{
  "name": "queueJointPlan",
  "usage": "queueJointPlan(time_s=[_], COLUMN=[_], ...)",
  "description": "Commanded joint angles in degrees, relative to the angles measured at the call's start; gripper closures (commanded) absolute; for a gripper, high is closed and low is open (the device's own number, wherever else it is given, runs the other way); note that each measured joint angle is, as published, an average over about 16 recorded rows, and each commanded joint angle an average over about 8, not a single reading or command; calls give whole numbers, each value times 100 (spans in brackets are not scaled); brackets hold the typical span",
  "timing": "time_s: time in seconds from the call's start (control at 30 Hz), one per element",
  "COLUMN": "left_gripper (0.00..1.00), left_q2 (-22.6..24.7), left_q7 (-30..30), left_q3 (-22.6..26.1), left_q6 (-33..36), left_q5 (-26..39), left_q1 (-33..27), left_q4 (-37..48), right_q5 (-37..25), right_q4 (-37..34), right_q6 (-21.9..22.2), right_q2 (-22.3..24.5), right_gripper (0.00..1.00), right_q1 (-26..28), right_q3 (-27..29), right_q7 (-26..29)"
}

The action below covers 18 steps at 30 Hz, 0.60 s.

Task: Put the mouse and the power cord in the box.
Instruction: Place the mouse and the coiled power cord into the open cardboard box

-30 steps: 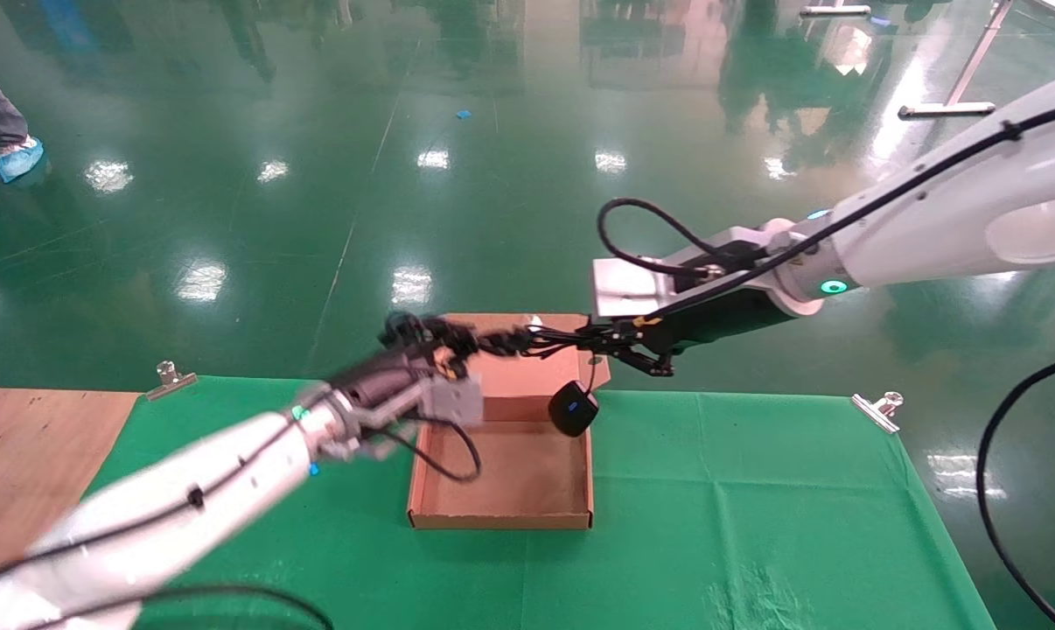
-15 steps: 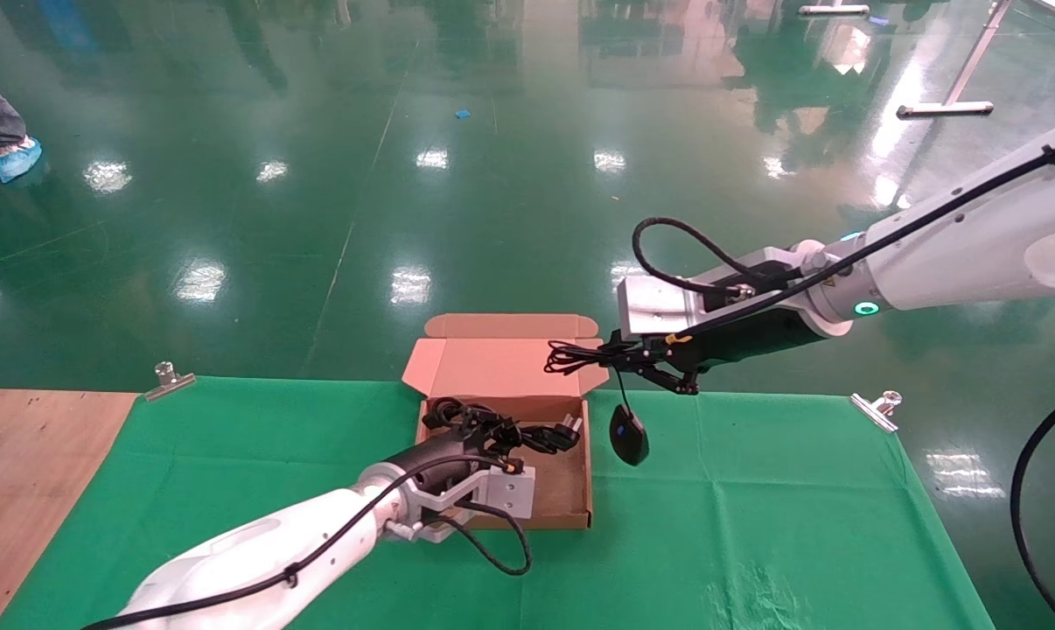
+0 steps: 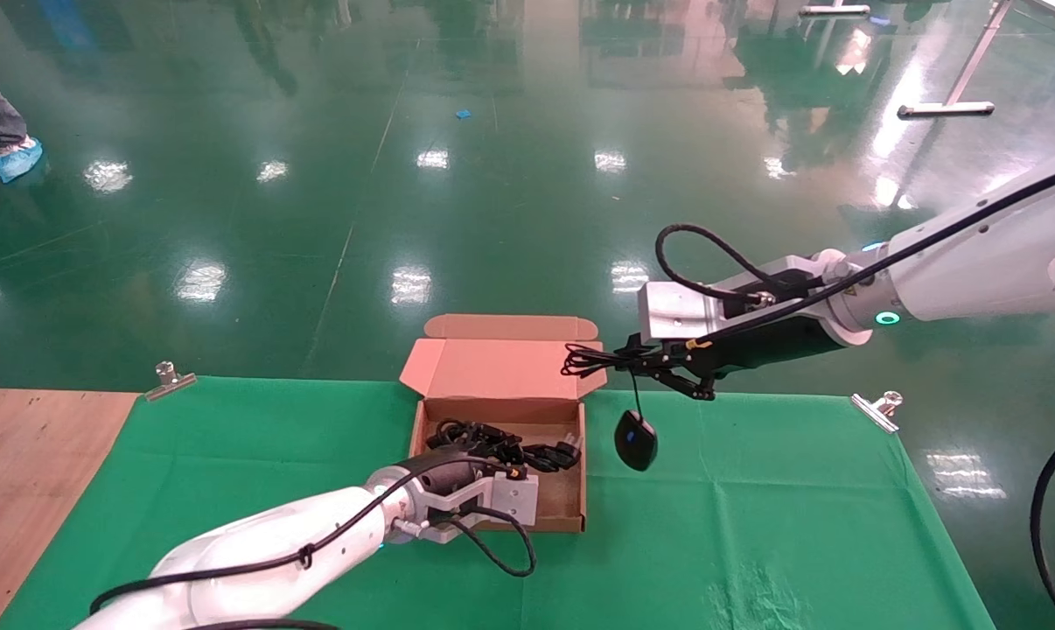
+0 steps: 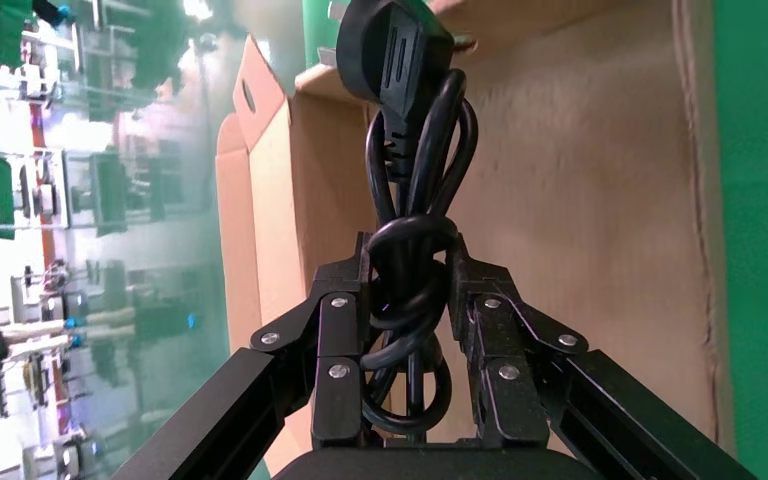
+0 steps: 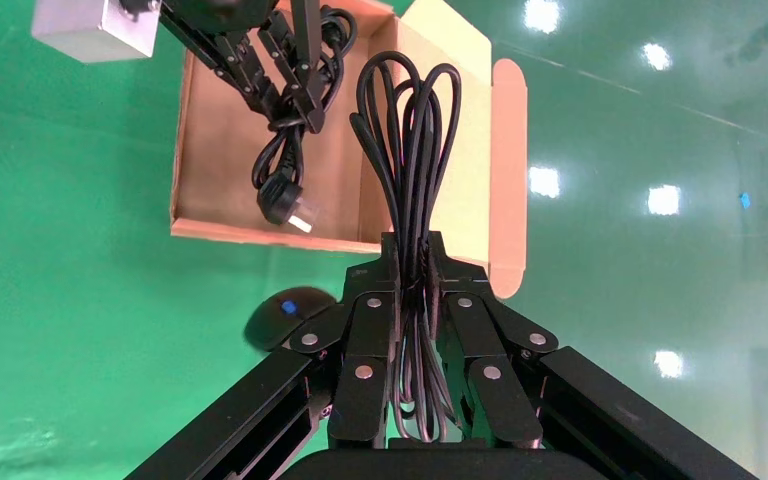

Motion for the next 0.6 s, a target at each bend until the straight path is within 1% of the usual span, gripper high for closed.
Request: queueJointPlan(time_s=[0.03, 0.27, 0.37, 0.47, 0.6], left_gripper=[0, 0, 0, 0, 0], left_q2=[-7, -11, -42, -215, -747], left_q7=[24, 265, 330, 363, 491], left_q3=[109, 356, 424, 342, 83], left_q6=[60, -38, 58, 385, 1304], left_q5=[-188, -637, -869, -1280, -1997], left_q1=[-68, -153, -203, -275, -403], left_q4=[50, 198, 231, 162, -153], right_q5=[6, 45, 60, 71, 74], right_q4=[-30, -112, -130, -130, -111], right_q6=[3, -19, -36, -51, -50], right_q2=[4, 7, -10, -54, -160], right_gripper=[100, 100, 100, 100, 100], right_q1=[-6, -14, -2, 29, 95], right_q3=[4, 26, 34, 39, 38], right_q7=[-27, -98, -106, -94, -48])
